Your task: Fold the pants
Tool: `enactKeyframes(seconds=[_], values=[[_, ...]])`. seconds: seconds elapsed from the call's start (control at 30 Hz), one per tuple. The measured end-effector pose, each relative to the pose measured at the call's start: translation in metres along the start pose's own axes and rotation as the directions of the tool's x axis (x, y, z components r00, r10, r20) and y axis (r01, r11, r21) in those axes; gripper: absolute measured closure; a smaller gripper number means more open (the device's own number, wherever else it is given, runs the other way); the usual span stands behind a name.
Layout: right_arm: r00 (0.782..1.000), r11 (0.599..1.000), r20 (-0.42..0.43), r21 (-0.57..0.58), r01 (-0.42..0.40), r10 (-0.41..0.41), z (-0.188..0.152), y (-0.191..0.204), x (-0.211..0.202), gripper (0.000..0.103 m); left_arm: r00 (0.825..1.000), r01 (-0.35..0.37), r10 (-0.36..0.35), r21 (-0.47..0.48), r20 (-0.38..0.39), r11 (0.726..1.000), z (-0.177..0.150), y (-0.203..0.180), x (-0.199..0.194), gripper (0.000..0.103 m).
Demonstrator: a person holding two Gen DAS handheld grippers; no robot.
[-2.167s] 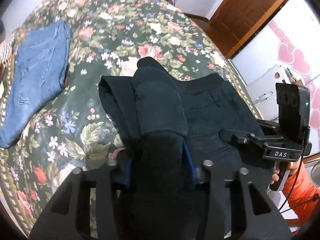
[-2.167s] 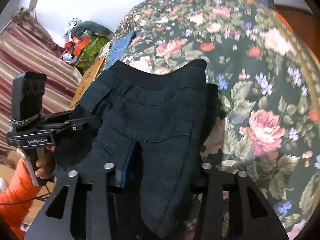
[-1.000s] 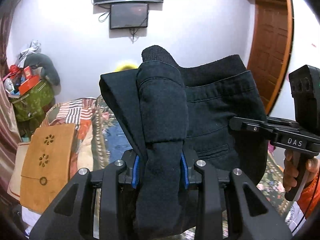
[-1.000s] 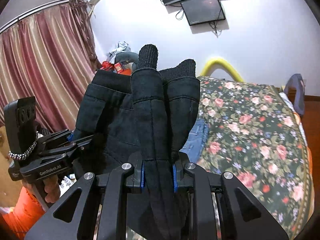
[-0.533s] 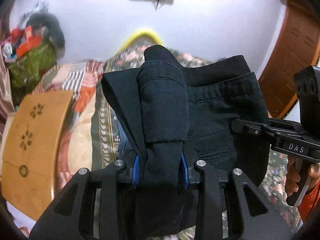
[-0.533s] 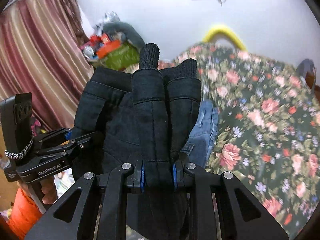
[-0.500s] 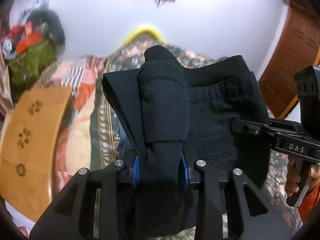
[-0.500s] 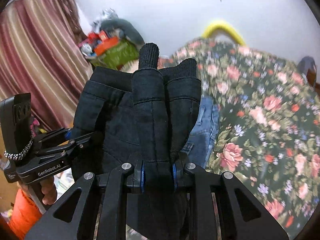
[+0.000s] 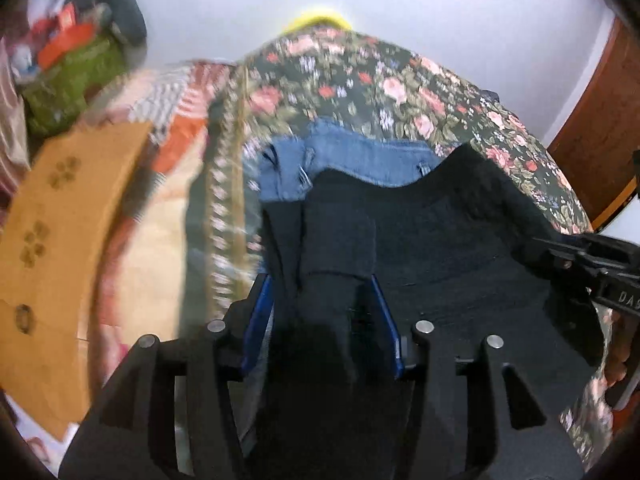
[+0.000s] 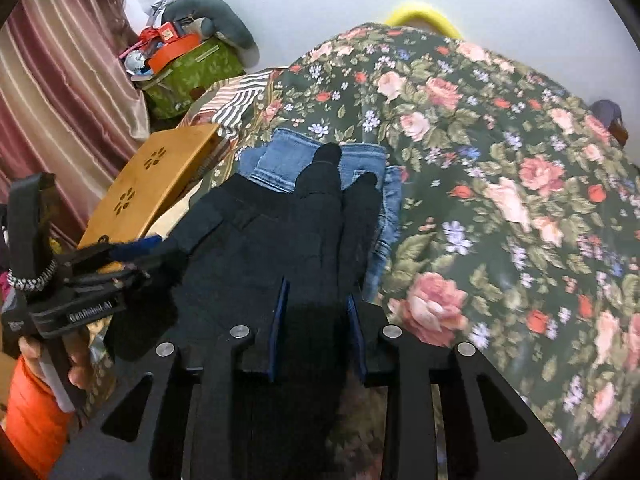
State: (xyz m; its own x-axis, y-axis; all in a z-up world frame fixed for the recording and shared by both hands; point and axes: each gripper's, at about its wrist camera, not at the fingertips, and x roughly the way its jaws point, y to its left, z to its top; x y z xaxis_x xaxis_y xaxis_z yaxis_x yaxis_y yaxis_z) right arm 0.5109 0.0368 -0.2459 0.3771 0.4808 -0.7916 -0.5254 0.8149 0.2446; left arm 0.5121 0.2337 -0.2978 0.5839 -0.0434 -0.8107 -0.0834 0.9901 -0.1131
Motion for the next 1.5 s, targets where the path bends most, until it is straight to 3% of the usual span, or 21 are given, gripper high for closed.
enactKeyframes(seconds=[0.23,0.5,0.67,0.8,1.0,1.03,1.1,1.13,1.2,1.23,1.27,1.3,1.43,1.5], values=[[0.990,0.999,0.138,-0.031,0.034,-0.029,-0.001,0.020,-0.088,0.075,0.994,-0.019,0.015,0.039,0.113,0.999,0.000,-0.020,-0.105,0.054],[0.939,0.996,0.343,-0.088,0.013,0.018,-0.027,0.077,-0.231,0.075,0.961,-0.032,0.007,0.085,0.278,0.996,-0.017,-0.059,-0.247,0.054],[0.877,0.991,0.478,-0.131,0.007,0.057,-0.062,0.115,-0.316,0.075,0.908,-0.047,0.004,0.093,0.419,0.995,-0.050,-0.083,-0.347,0.054],[0.830,0.985,0.552,-0.171,0.014,0.084,-0.092,0.141,-0.359,0.075,0.844,-0.052,-0.012,0.103,0.537,0.993,-0.092,-0.102,-0.418,0.054],[0.747,0.976,0.657,-0.211,0.055,0.100,-0.149,0.172,-0.402,0.075,0.754,-0.097,0.017,0.086,0.657,0.992,-0.157,-0.124,-0.476,0.054],[0.733,0.975,0.672,-0.214,0.060,0.102,-0.159,0.176,-0.406,0.075,0.745,-0.102,0.021,0.083,0.667,0.991,-0.165,-0.127,-0.480,0.054],[0.713,0.976,0.696,-0.204,0.079,0.088,-0.172,0.179,-0.412,0.075,0.725,-0.101,0.022,0.074,0.688,0.992,-0.185,-0.131,-0.490,0.049],[0.708,0.976,0.701,-0.203,0.083,0.086,-0.175,0.179,-0.412,0.075,0.718,-0.103,0.024,0.071,0.695,0.992,-0.191,-0.132,-0.493,0.038],[0.702,0.976,0.708,-0.199,0.092,0.078,-0.185,0.182,-0.411,0.068,0.690,-0.131,0.052,0.053,0.722,0.990,-0.206,-0.136,-0.500,0.019],[0.698,0.976,0.713,-0.193,0.098,0.072,-0.187,0.182,-0.411,0.057,0.678,-0.141,0.061,0.048,0.732,0.989,-0.212,-0.138,-0.503,0.010],[0.687,0.977,0.725,-0.183,0.111,0.058,-0.192,0.183,-0.410,0.046,0.670,-0.144,0.064,0.045,0.740,0.989,-0.216,-0.138,-0.505,0.006],[0.679,0.978,0.733,-0.173,0.121,0.045,-0.195,0.184,-0.411,0.041,0.665,-0.140,0.062,0.043,0.744,0.989,-0.222,-0.139,-0.507,0.005],[0.668,0.984,0.744,-0.137,0.118,0.023,-0.198,0.184,-0.412,0.012,0.671,-0.107,0.041,0.043,0.740,0.993,-0.231,-0.137,-0.510,0.000],[0.660,0.985,0.751,-0.116,0.129,0.002,-0.198,0.184,-0.413,0.004,0.673,-0.100,0.036,0.043,0.738,0.994,-0.235,-0.137,-0.510,0.000]])
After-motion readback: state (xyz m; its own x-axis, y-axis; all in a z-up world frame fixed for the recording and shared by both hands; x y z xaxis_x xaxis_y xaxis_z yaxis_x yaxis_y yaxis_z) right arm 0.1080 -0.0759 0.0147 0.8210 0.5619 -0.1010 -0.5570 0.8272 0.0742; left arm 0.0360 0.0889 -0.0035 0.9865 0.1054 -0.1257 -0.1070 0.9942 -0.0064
